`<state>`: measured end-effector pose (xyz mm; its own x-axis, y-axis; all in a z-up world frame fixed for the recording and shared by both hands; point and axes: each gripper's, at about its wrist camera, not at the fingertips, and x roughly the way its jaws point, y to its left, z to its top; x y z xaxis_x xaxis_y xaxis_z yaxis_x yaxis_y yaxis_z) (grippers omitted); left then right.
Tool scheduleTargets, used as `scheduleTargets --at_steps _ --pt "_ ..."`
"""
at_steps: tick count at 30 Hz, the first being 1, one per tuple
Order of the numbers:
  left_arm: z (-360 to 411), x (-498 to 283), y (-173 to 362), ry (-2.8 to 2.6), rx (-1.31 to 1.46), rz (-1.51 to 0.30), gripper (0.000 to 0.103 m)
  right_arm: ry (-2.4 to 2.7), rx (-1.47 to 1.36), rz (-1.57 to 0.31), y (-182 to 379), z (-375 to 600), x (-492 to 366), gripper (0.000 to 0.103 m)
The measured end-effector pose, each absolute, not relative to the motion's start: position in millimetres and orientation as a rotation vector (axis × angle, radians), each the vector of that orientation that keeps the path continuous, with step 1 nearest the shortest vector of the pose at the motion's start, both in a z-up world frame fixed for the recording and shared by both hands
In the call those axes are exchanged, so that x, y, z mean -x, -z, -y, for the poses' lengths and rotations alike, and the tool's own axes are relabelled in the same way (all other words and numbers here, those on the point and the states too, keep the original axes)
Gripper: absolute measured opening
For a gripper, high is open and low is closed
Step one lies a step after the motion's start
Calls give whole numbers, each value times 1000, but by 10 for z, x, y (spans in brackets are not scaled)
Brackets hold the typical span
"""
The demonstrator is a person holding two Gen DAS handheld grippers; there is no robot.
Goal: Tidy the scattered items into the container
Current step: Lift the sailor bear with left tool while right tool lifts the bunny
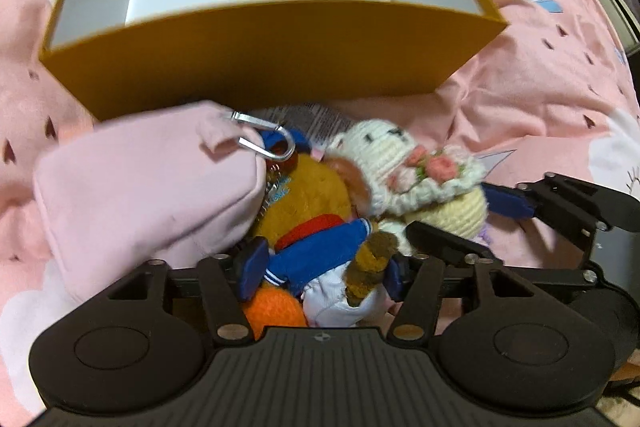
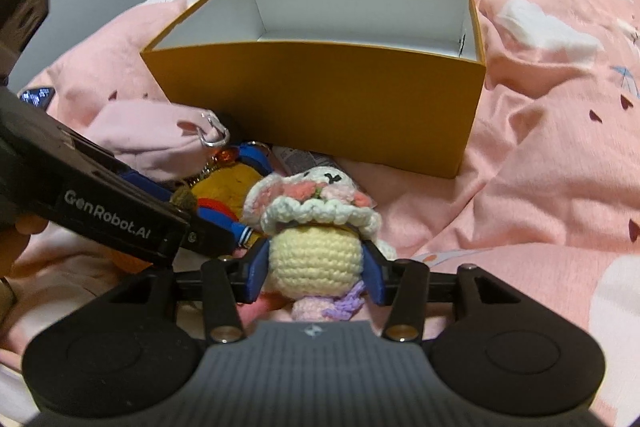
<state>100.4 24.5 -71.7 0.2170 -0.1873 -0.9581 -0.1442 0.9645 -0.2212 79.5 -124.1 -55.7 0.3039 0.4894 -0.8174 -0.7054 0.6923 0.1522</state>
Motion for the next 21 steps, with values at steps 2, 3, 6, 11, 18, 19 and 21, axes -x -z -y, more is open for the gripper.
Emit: scheduleTargets --at_steps 2,3,6,11,18,19,21 --pt "-268 -1022 787 36 313 -1376 74 -808 275 -971 572 1250 -794 52" --pt "-292 -1033 841 40 344 -1391 74 -811 278 -970 577 1257 -798 52" --pt "-338 -1036 929 50 406 -1395 72 -810 281 -969 597 1261 -813 52" --pt "-353 -955 857 52 411 -1328 66 -807 287 -957 597 1244 -808 50" --pt "-354 -870 707 87 404 -1245 60 -788 168 -1010 518 1397 -936 48" --pt "-339 -861 684 94 398 -1232 60 -785 150 -1013 495 1421 -951 48" --pt "-309 -838 627 112 381 -1202 60 -782 122 -1011 439 1463 -977 48"
